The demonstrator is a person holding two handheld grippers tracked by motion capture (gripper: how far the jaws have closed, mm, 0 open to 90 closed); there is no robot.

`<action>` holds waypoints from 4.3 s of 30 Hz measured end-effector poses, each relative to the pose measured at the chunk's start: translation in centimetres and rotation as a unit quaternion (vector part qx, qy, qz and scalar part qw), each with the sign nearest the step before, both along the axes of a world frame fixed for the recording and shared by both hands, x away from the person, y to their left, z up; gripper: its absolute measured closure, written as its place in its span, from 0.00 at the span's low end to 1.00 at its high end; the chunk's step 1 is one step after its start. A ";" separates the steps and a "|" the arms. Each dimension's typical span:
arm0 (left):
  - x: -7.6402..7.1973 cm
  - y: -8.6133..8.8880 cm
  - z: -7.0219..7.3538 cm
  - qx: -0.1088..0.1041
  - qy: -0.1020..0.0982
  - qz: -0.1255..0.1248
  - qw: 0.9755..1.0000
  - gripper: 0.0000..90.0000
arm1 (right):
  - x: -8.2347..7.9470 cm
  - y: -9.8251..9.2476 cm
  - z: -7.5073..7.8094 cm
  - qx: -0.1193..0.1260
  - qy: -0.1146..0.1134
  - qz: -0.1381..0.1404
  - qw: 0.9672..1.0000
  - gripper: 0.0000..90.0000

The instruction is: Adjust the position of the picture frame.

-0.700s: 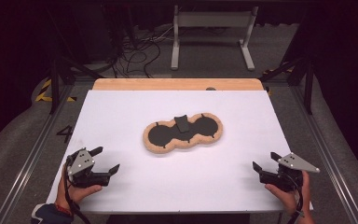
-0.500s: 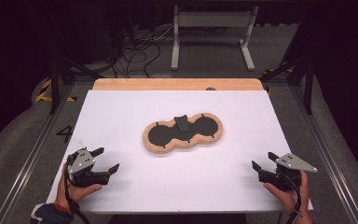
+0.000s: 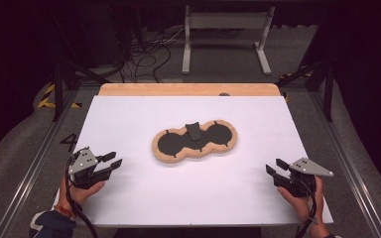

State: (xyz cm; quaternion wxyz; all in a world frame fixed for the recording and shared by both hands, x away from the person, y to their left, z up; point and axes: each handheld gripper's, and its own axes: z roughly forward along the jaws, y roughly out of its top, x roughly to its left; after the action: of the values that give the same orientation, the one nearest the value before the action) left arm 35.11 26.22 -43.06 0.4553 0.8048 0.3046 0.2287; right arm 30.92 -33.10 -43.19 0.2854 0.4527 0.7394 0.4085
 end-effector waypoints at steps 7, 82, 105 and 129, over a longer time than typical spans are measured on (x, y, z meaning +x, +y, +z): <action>3.2 -1.5 0.8 -0.011 0.014 0.001 1.000 0.95 | 1.8 1.5 1.1 0.012 0.001 0.008 1.000 0.70; 9.6 -15.8 -2.3 0.098 0.137 -0.216 0.962 1.00 | 10.0 9.8 -2.4 -0.006 0.123 0.085 0.989 1.00; 3.6 -15.9 -2.7 0.122 0.120 -0.285 0.943 1.00 | 9.2 11.8 -2.6 -0.003 0.123 0.115 0.986 1.00; 0.3 -14.8 -3.3 0.094 0.119 -0.278 0.949 0.97 | 8.0 11.8 -1.7 -0.048 0.155 0.175 0.971 1.00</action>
State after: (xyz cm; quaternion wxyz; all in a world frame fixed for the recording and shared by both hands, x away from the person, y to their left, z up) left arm 35.44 11.41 -46.32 0.3837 0.9179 0.0984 0.0228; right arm 38.88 -21.29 -44.91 0.1132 0.3598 0.8611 0.3409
